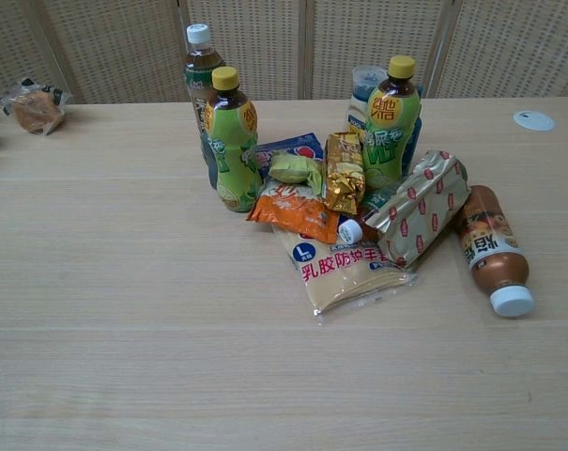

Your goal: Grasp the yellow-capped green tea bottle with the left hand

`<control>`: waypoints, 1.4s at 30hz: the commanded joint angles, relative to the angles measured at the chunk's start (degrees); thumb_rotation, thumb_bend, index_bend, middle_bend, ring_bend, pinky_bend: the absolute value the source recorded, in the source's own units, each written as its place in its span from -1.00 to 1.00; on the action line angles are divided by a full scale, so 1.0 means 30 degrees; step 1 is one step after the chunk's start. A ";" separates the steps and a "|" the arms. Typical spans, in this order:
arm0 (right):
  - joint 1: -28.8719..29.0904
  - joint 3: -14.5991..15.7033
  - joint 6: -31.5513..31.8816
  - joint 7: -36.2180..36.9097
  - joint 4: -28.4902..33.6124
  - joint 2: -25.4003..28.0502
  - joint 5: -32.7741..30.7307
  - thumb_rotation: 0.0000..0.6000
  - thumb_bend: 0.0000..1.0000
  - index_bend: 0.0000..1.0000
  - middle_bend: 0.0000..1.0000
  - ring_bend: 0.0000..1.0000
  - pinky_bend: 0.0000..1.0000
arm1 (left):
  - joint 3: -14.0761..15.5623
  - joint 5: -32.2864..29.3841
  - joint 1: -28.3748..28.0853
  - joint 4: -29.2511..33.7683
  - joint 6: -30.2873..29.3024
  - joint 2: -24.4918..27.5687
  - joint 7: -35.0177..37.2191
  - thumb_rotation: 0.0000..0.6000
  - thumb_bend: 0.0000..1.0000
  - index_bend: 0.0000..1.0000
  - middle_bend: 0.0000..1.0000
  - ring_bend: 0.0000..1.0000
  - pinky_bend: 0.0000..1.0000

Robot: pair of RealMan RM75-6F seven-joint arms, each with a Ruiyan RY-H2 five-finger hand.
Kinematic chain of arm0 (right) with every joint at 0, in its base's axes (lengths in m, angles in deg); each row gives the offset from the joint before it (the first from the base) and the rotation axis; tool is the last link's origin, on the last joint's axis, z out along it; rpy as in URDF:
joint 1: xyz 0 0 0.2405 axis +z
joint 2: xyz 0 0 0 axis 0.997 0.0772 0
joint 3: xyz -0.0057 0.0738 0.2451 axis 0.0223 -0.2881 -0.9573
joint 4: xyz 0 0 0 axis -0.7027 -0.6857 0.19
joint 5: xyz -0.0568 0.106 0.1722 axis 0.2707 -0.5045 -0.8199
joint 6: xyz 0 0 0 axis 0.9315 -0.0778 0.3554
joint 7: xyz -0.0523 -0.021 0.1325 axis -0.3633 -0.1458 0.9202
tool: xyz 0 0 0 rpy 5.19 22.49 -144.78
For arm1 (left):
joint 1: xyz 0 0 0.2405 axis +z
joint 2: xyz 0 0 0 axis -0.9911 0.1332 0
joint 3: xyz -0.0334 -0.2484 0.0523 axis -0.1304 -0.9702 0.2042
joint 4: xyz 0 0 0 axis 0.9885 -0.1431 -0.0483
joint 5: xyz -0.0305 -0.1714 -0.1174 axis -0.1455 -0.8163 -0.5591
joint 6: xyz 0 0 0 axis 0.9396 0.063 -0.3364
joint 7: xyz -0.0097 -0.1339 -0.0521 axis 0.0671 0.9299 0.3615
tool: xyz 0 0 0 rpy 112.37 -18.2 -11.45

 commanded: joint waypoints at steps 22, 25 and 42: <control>-0.0030 -0.0169 0.0065 0.0459 0.0148 0.0226 -0.0305 1.00 -1.00 -1.00 -1.00 -1.00 -1.00 | -0.2268 -0.3501 -0.4359 -0.1059 0.5921 -0.3364 0.2331 1.00 -1.00 -0.90 -1.00 -1.00 -1.00; -0.0055 -0.0176 0.0115 0.0540 0.0186 0.0275 -0.0303 1.00 -1.00 -1.00 -1.00 -1.00 -1.00 | -0.2994 -0.4445 -0.5222 -0.1524 0.6668 -0.4795 0.2767 1.00 -1.00 -1.00 -1.00 -1.00 -1.00; -0.0076 -0.0117 0.0164 0.0543 0.0270 0.0308 -0.0137 1.00 -1.00 -1.00 -1.00 -1.00 -1.00 | -0.6354 -0.9447 -0.9693 -0.4957 0.9532 -1.1612 -0.0193 1.00 -1.00 -1.00 -1.00 -1.00 -1.00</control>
